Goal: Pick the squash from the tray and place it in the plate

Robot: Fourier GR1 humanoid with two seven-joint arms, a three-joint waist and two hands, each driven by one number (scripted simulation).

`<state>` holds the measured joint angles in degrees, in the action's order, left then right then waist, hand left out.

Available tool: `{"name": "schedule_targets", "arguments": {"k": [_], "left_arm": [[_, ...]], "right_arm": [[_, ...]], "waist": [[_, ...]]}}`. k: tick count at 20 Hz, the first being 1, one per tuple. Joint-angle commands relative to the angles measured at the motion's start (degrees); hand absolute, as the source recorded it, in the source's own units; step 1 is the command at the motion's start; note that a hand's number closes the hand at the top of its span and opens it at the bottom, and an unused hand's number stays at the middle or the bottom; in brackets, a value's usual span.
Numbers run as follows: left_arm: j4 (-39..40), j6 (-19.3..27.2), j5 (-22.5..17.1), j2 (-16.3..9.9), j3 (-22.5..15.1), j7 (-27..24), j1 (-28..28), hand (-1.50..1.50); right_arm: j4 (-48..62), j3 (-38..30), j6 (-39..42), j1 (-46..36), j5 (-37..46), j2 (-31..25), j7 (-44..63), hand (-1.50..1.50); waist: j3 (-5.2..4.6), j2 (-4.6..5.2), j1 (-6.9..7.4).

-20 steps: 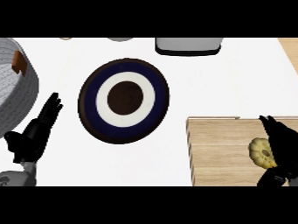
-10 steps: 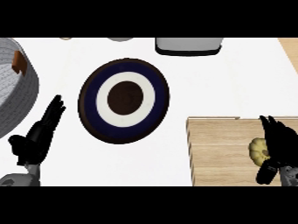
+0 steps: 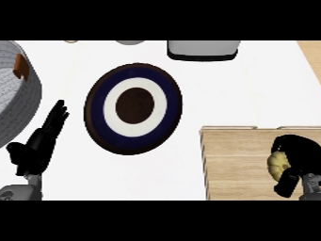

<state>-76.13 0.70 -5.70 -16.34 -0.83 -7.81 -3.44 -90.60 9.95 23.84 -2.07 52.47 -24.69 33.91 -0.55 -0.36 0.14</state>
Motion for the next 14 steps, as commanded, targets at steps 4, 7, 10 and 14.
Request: {"name": "schedule_targets", "arguments": {"k": [4,7,10,14], "left_arm": [[-2.50,-1.34,0.23,0.36,1.66,1.19,2.12,0.00],[2.77,-1.82,0.20,0.61,2.26,0.18,-1.75,0.00],[-1.34,-1.18,0.19,-0.18,2.28,1.03,0.47,0.00],[-0.37,-0.83,0.17,0.36,2.43,0.36,1.08,0.00]], "right_arm": [[1.94,1.23,-4.14,0.40,4.68,1.53,-4.85,1.50],[-3.08,4.60,-7.36,1.21,9.54,-0.44,-5.79,1.50],[-5.35,3.18,-22.46,8.27,7.32,7.25,-7.89,1.50],[-7.25,1.23,-34.32,12.24,3.20,13.91,-13.01,1.50]], "waist": [[0.56,0.32,0.01],[0.55,0.33,-0.27],[0.70,-0.01,-0.96],[0.88,-0.14,-1.98]]}}
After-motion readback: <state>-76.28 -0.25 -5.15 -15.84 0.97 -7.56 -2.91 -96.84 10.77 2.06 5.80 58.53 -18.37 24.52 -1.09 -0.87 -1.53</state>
